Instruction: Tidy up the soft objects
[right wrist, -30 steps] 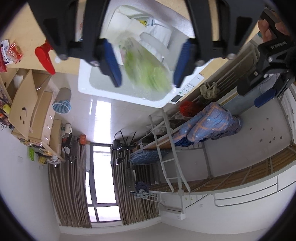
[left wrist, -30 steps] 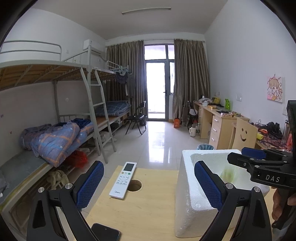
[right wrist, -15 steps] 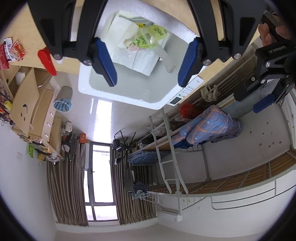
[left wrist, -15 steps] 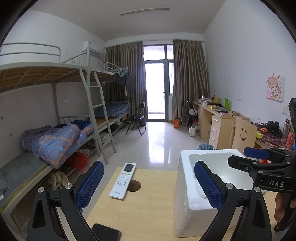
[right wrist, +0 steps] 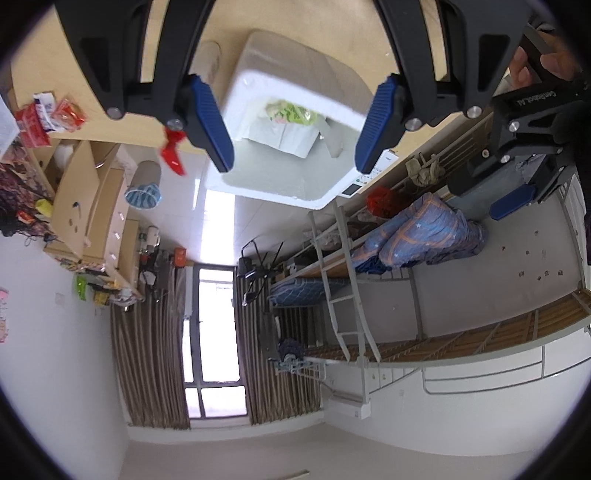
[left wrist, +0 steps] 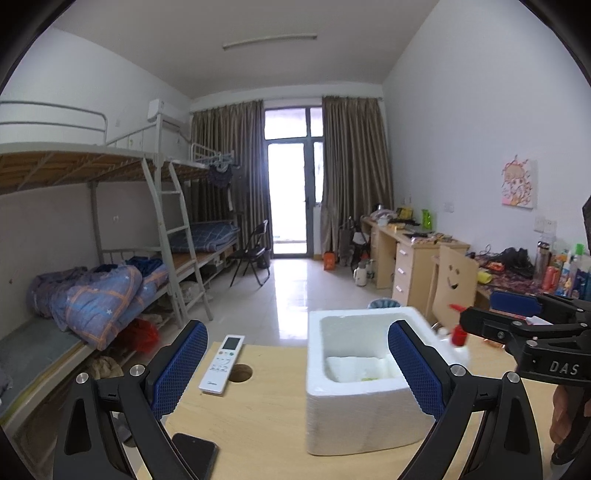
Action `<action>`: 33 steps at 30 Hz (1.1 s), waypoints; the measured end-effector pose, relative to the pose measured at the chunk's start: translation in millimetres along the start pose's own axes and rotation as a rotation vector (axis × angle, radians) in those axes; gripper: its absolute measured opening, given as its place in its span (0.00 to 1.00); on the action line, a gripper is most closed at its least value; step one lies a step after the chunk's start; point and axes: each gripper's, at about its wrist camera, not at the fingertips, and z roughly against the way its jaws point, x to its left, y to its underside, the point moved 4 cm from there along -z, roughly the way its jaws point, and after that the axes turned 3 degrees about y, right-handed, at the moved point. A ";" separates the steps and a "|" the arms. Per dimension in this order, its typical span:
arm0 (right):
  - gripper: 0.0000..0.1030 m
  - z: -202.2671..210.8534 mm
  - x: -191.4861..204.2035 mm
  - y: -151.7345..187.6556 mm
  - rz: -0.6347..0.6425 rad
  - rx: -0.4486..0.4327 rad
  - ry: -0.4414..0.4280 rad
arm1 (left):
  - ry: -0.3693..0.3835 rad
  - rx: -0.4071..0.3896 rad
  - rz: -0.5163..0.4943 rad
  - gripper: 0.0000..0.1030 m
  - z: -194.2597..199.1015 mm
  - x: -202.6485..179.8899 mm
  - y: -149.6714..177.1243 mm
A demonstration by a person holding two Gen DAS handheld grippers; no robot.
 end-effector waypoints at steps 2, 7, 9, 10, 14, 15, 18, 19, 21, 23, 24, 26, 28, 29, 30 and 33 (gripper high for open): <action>0.80 20.9 -1.6 1.7 0.001 -0.021 0.023 | 0.009 -0.017 -0.004 0.97 16.8 -7.8 -2.8; 0.99 69.5 -9.8 9.8 -0.033 -0.097 0.094 | 0.049 -0.038 -0.018 1.00 51.9 -28.9 -1.7; 0.99 79.4 -10.9 13.8 -0.042 -0.098 0.100 | 0.065 -0.043 -0.027 1.00 63.2 -36.9 0.0; 0.99 82.8 -10.6 15.7 -0.042 -0.097 0.102 | 0.070 -0.047 -0.028 1.00 69.0 -40.9 0.9; 0.99 99.5 -10.9 26.5 -0.035 -0.097 0.117 | 0.102 -0.056 -0.033 1.00 90.0 -56.3 4.6; 0.99 102.5 -11.3 28.9 -0.036 -0.098 0.120 | 0.097 -0.062 -0.033 1.00 94.1 -57.2 5.3; 0.99 112.6 -13.6 35.2 -0.035 -0.097 0.125 | 0.111 -0.071 -0.024 1.00 106.6 -59.6 6.1; 0.99 116.9 -13.5 37.1 -0.032 -0.102 0.127 | 0.119 -0.069 -0.024 1.00 109.3 -61.0 7.4; 0.99 124.0 -12.5 39.9 -0.021 -0.110 0.135 | 0.119 -0.099 -0.034 1.00 118.8 -64.4 9.6; 0.99 131.7 -10.7 46.4 -0.018 -0.126 0.147 | 0.115 -0.132 -0.034 1.00 128.1 -65.5 13.5; 0.99 134.6 -9.4 50.5 -0.013 -0.134 0.157 | 0.118 -0.138 -0.032 1.00 131.0 -66.3 15.8; 0.99 140.7 -6.2 60.6 -0.007 -0.147 0.169 | 0.121 -0.139 -0.024 1.00 135.7 -67.0 22.8; 0.99 144.3 -2.9 71.8 0.001 -0.159 0.179 | 0.132 -0.145 -0.011 1.00 140.4 -68.1 32.3; 0.99 146.1 0.3 76.4 0.007 -0.165 0.182 | 0.131 -0.147 -0.011 1.00 142.2 -68.6 36.7; 0.99 147.3 0.1 81.7 0.007 -0.167 0.190 | 0.123 -0.149 -0.018 1.00 143.7 -70.2 43.7; 0.99 147.8 -1.5 102.2 -0.020 -0.165 0.188 | 0.112 -0.151 -0.009 1.00 146.8 -71.5 61.9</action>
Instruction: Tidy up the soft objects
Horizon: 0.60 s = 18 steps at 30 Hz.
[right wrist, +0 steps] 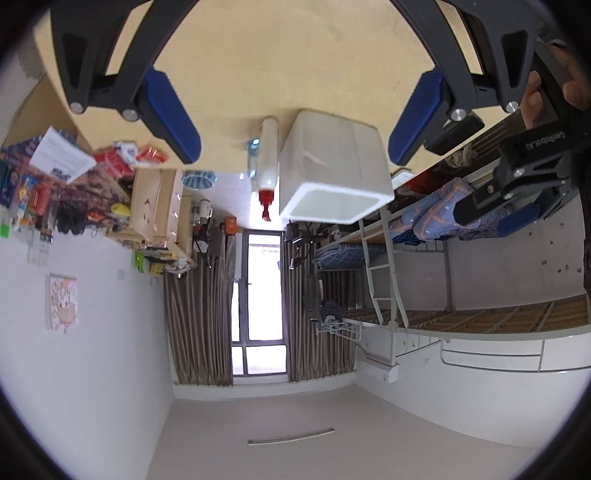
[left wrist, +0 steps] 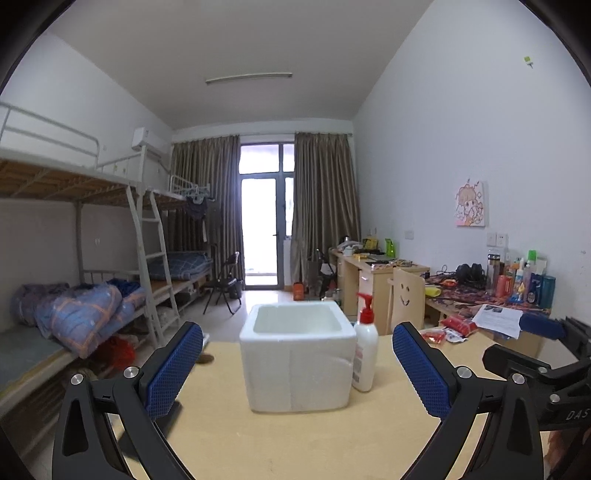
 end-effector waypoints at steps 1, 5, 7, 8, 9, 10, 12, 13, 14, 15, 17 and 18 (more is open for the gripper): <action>0.99 1.4 -1.5 5.9 -0.013 -0.003 0.001 | 0.004 -0.001 0.009 1.00 2.0 -0.4 6.7; 0.99 6.5 -3.9 26.2 -0.017 -0.015 0.008 | -0.007 -0.025 0.005 1.00 12.2 -4.1 27.5; 0.99 6.7 -5.5 36.8 -0.029 -0.018 -0.001 | -0.018 -0.040 0.000 1.00 17.7 -5.6 35.6; 0.99 7.7 -5.1 41.3 -0.032 -0.016 -0.003 | -0.023 -0.047 0.000 1.00 20.3 -5.8 40.3; 0.99 6.8 -5.5 45.8 -0.036 -0.014 0.004 | -0.021 -0.050 -0.006 1.00 22.6 -7.4 45.8; 0.99 7.7 -6.2 47.8 -0.037 -0.016 0.010 | -0.029 -0.050 -0.016 1.00 24.1 -8.5 50.4; 0.99 9.0 -7.0 55.0 -0.044 -0.015 0.015 | -0.033 -0.042 -0.036 1.00 24.2 -12.3 58.7; 0.99 10.2 -6.9 57.9 -0.052 -0.013 0.007 | -0.025 -0.034 -0.039 1.00 24.2 -14.1 62.6; 0.99 11.4 -6.0 61.4 -0.055 -0.012 -0.004 | -0.015 -0.029 -0.041 1.00 24.8 -15.8 67.9; 0.99 12.5 -5.0 64.8 -0.052 -0.011 -0.004 | -0.017 -0.027 -0.041 1.00 24.6 -15.2 71.1; 0.99 16.3 -2.0 71.6 -0.044 -0.013 0.002 | -0.005 -0.010 -0.035 1.00 23.4 -16.2 79.2; 0.99 17.6 -1.3 74.2 -0.044 -0.009 0.000 | -0.001 -0.002 -0.032 1.00 22.7 -15.3 81.1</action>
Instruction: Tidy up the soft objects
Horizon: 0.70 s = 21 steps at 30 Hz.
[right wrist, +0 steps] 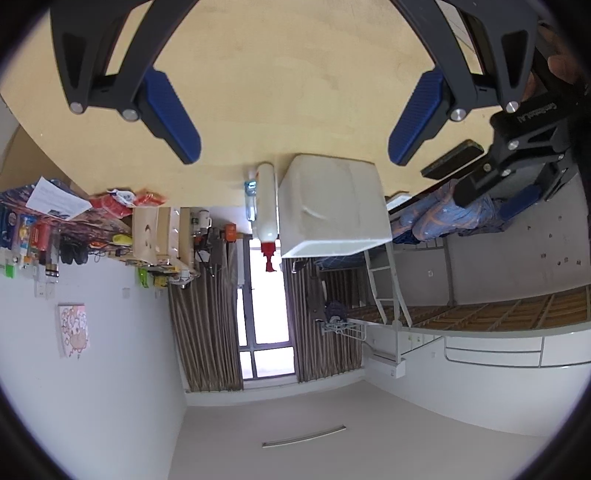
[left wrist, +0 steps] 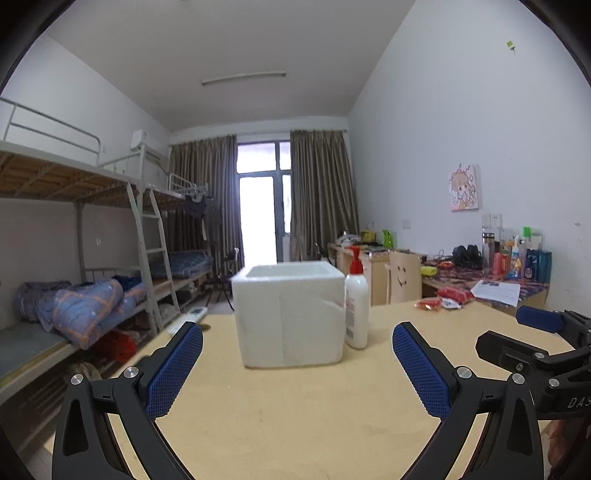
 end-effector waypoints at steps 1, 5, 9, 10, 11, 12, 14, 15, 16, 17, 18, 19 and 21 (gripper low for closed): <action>0.99 0.5 0.3 1.4 -0.004 0.006 -0.002 | 0.002 0.010 0.003 1.00 -0.5 -0.2 2.7; 0.99 6.0 2.8 4.3 -0.010 0.015 -0.002 | 0.007 0.025 0.017 1.00 0.6 3.6 5.7; 0.99 7.5 5.4 4.6 -0.006 0.017 -0.005 | 0.009 0.037 0.027 1.00 0.2 6.4 7.4; 0.99 7.7 6.2 4.2 -0.003 0.016 -0.006 | 0.011 0.038 0.030 1.00 1.0 6.9 7.7; 0.99 8.3 6.9 3.2 0.000 0.013 -0.002 | 0.010 0.037 0.032 1.00 1.5 7.1 7.9; 0.99 9.3 7.2 3.9 0.000 0.011 -0.003 | 0.006 0.036 0.033 1.00 2.2 7.7 8.2; 0.99 10.3 7.4 3.0 -0.002 0.008 -0.007 | 0.005 0.036 0.035 1.00 1.8 8.6 7.5; 0.99 10.3 7.4 3.1 -0.001 0.008 -0.004 | 0.004 0.036 0.036 1.00 1.4 8.9 7.1; 0.99 10.4 7.5 3.2 0.000 0.008 -0.005 | 0.007 0.036 0.037 1.00 1.6 9.1 6.8; 0.99 10.1 7.5 3.3 -0.001 0.011 -0.007 | 0.008 0.035 0.037 1.00 1.6 9.1 6.6; 0.99 10.1 7.4 3.1 -0.002 0.013 -0.007 | 0.006 0.036 0.037 1.00 1.5 9.0 6.6; 0.99 10.7 7.2 2.7 -0.001 0.015 -0.006 | 0.008 0.038 0.036 1.00 1.6 9.4 6.8; 0.99 9.8 4.8 2.2 -0.002 0.016 -0.004 | 0.013 0.042 0.036 1.00 2.0 9.3 6.3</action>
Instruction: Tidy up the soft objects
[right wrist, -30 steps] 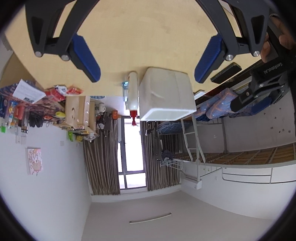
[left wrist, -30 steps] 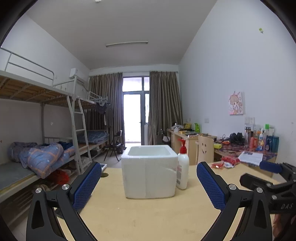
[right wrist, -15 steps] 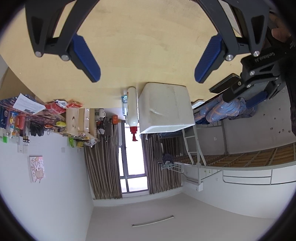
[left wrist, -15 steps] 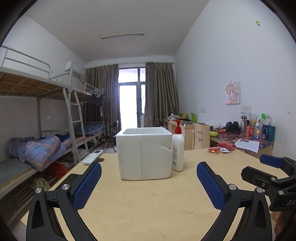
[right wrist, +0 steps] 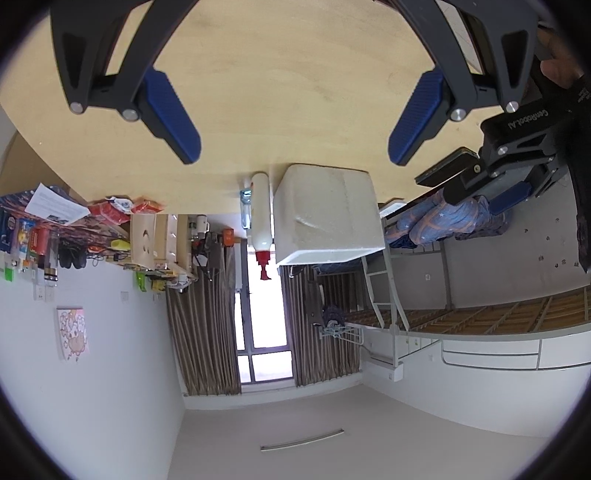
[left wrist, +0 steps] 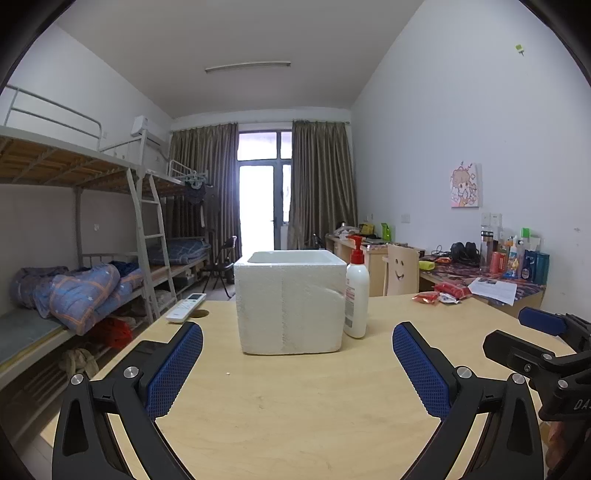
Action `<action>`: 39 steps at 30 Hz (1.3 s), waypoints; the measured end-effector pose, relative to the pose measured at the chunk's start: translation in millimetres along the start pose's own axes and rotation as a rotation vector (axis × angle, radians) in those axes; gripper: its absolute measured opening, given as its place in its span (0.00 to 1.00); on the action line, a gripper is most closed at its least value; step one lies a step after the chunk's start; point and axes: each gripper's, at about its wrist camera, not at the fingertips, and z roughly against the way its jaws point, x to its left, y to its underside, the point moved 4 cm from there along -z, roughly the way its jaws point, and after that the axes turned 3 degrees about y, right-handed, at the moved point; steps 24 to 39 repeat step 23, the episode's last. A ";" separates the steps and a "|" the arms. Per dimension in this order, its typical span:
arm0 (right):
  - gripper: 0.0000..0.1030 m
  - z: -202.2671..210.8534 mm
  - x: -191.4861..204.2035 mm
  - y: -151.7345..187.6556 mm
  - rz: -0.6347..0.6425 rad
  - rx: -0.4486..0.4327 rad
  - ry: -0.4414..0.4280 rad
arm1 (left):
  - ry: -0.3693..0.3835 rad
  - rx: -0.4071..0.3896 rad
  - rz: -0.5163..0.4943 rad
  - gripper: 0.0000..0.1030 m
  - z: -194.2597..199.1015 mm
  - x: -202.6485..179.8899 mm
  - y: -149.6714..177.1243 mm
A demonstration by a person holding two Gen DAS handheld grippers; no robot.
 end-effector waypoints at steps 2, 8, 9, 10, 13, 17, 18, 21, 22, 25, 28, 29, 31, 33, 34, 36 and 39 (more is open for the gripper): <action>0.99 0.7 -1.1 -1.4 -0.007 -0.002 0.002 | 0.007 0.003 -0.002 1.00 0.1 -0.9 -0.8; 0.99 1.6 -2.1 -3.4 -0.007 0.000 0.006 | 0.009 -0.002 -0.011 1.00 4.3 -1.7 -2.4; 0.99 1.6 -2.3 -3.5 -0.008 0.002 0.006 | 0.010 -0.001 -0.012 1.00 3.3 -2.6 -2.3; 0.99 1.6 -2.1 -3.2 -0.007 0.003 0.007 | 0.011 0.000 -0.013 1.00 3.0 -2.9 -2.5; 0.99 2.0 -2.8 -1.4 -0.007 0.002 0.005 | 0.012 -0.001 -0.016 1.00 2.2 -3.0 -2.5; 0.99 1.4 -2.7 -1.6 -0.002 0.003 0.007 | 0.012 0.003 -0.010 1.00 1.4 -2.2 -2.5; 0.99 1.3 -2.8 -1.9 -0.002 0.004 0.007 | 0.011 0.002 -0.012 1.00 1.3 -2.1 -2.6; 0.99 0.9 -2.8 -1.9 -0.001 0.005 0.008 | 0.016 0.002 -0.011 1.00 0.6 -1.3 -2.5; 0.99 0.8 -3.0 -1.9 -0.001 0.005 0.009 | 0.015 0.002 -0.012 1.00 0.2 -1.6 -2.4; 0.99 0.7 -3.0 -1.5 -0.003 0.005 0.008 | 0.012 0.001 -0.012 1.00 0.0 -1.4 -2.7; 0.99 0.7 -3.0 -1.5 -0.003 0.005 0.008 | 0.012 0.001 -0.012 1.00 0.0 -1.4 -2.7; 0.99 0.7 -3.0 -1.5 -0.003 0.005 0.008 | 0.012 0.001 -0.012 1.00 0.0 -1.4 -2.7; 0.99 0.7 -3.0 -1.5 -0.003 0.005 0.008 | 0.012 0.001 -0.012 1.00 0.0 -1.4 -2.7; 0.99 0.7 -3.0 -1.5 -0.003 0.005 0.008 | 0.012 0.001 -0.012 1.00 0.0 -1.4 -2.7; 0.99 0.7 -3.0 -1.5 -0.003 0.005 0.008 | 0.012 0.001 -0.012 1.00 0.0 -1.4 -2.7; 0.99 0.7 -3.0 -1.5 -0.003 0.005 0.008 | 0.012 0.001 -0.012 1.00 0.0 -1.4 -2.7; 0.99 0.7 -3.0 -1.5 -0.003 0.005 0.008 | 0.012 0.001 -0.012 1.00 0.0 -1.4 -2.7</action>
